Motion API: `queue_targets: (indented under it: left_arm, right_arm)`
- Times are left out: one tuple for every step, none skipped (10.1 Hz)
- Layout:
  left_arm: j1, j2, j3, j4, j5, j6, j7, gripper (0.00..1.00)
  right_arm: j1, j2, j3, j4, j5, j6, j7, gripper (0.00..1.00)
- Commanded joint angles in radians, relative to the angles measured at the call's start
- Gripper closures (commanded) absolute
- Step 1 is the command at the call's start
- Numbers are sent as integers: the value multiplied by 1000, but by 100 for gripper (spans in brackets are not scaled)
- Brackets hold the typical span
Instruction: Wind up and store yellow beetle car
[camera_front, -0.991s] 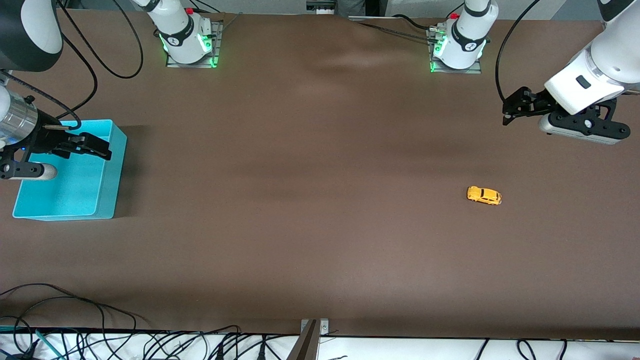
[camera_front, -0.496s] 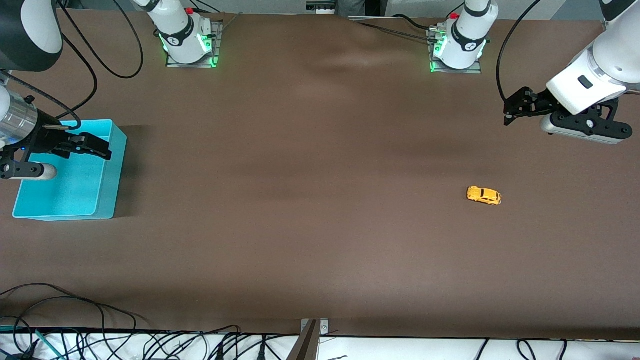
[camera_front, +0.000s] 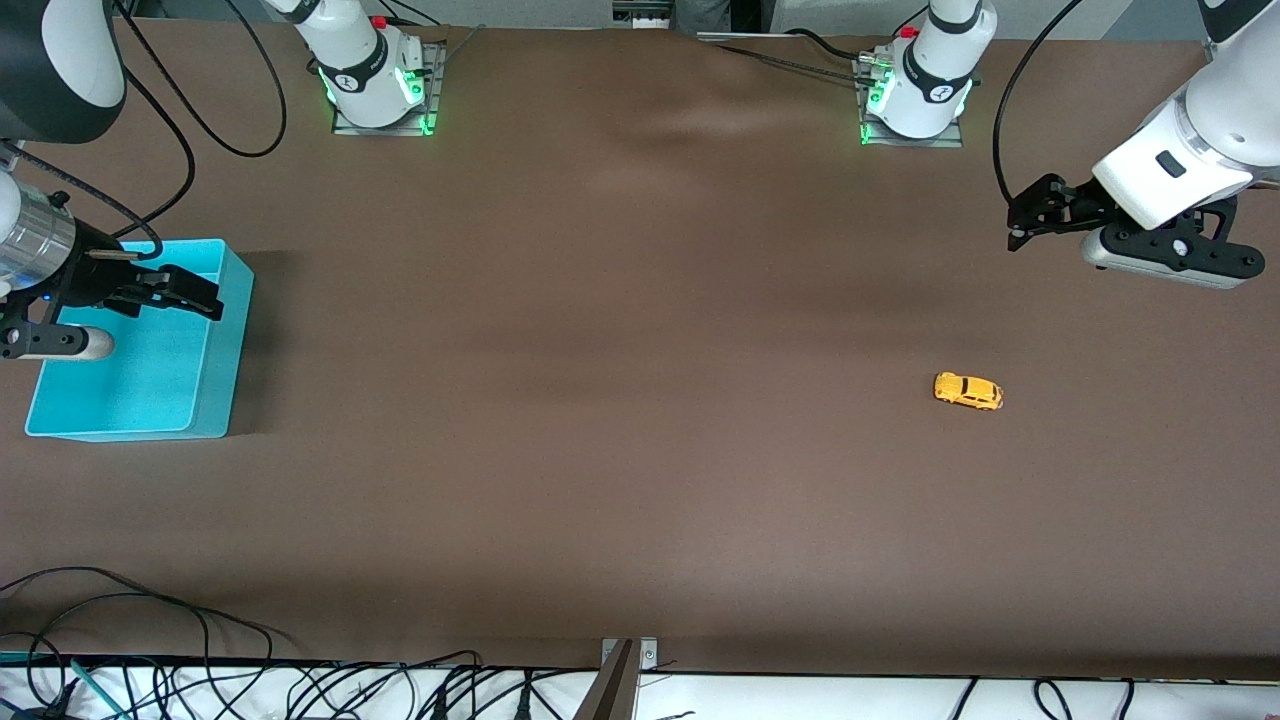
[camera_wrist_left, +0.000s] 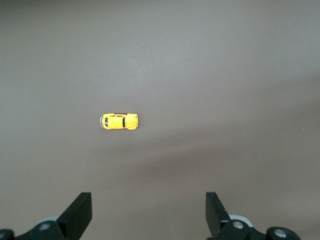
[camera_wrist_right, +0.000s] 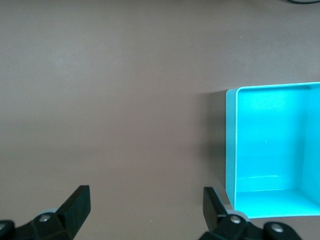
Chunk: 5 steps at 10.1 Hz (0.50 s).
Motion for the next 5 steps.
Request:
queue_targets:
  left_arm:
    - [-3, 2, 5, 18, -7, -16, 5, 0]
    - [-3, 2, 5, 18, -7, -16, 5, 0]
    - [-1, 2, 5, 18, -7, -16, 5, 0]
    - [5, 2, 5, 18, -7, -16, 3, 0]
    - [5, 2, 5, 18, -7, -16, 3, 0]
  right_arm:
    - [0, -9, -2, 3, 9, -15, -4, 0]
    - [0, -9, -2, 3, 9, -14, -4, 0]
    - [0, -9, 0, 3, 9, -15, -4, 0]
    - [0, -9, -2, 3, 9, -15, -3, 0]
    - [0, -9, 0, 3, 4, -15, 0, 0]
